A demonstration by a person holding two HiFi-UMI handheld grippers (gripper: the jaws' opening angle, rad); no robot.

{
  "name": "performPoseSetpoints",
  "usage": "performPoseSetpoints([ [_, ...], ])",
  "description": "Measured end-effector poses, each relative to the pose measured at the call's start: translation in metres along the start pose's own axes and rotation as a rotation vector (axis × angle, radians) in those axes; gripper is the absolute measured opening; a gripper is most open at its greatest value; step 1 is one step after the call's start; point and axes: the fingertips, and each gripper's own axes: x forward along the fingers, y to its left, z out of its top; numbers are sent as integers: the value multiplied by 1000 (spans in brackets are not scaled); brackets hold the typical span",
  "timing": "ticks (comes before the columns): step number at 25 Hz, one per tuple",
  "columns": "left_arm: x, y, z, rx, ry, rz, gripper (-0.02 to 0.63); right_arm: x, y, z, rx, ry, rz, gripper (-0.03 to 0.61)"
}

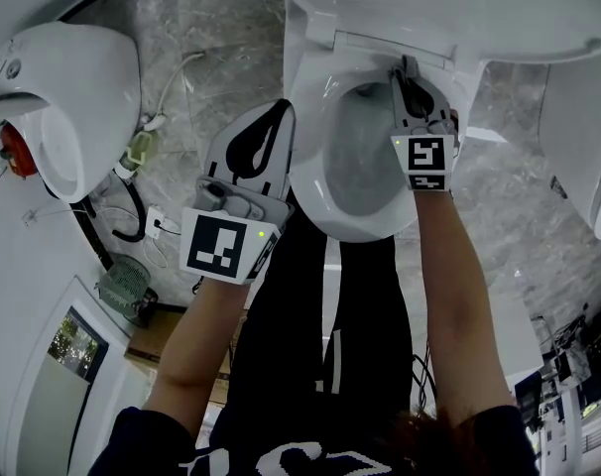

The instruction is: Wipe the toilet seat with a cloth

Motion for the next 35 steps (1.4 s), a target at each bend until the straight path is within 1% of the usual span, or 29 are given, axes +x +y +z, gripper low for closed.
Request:
performPoseSetpoints([
  [6, -4, -7, 5, -2, -13, 7, 11, -15, -18, -16, 25, 100, -41, 26],
  [9, -8, -11, 11, 6, -25, 15, 11, -24, -31, -23, 97, 134, -63, 26],
  [11, -11, -14, 17, 5, -45, 17, 11, -30, -40, -28, 143, 169, -95, 26],
  [12, -13, -15, 19, 5, -48, 20, 11, -34, -46, -32, 174, 187, -121, 26],
  [14, -15, -20, 21, 8, -50, 21, 11, -45, -61, -36, 284, 197, -191, 26],
  [15, -16, -22, 22, 10, -52, 19, 11, -53, -70, -34, 354, 178, -224, 26],
  [17, -19, -28, 26, 15, -56, 19, 11, -75, -83, -22, 463, 98, -259, 26],
  [18, -21, -31, 29, 17, -59, 20, 11, -88, -87, -13, 488, 51, -262, 26],
  [20, -27, -38, 36, 21, -61, 25, 11, -122, -92, 12, 498, -50, -255, 26],
  [24, -46, -49, 63, 32, -71, 35, 11, -208, -94, 83, 458, -270, -238, 26],
  [27, -69, -60, 94, 42, -95, 48, 11, -272, -91, 143, 419, -395, -222, 26],
  [31, -103, -76, 148, 51, -144, 69, 11, -334, -84, 219, 372, -490, -184, 26],
  [33, -119, -84, 174, 47, -163, 79, 11, -360, -81, 253, 340, -515, -162, 26],
  [35, -132, -92, 195, 38, -187, 91, 11, -379, -80, 279, 312, -533, -146, 25],
])
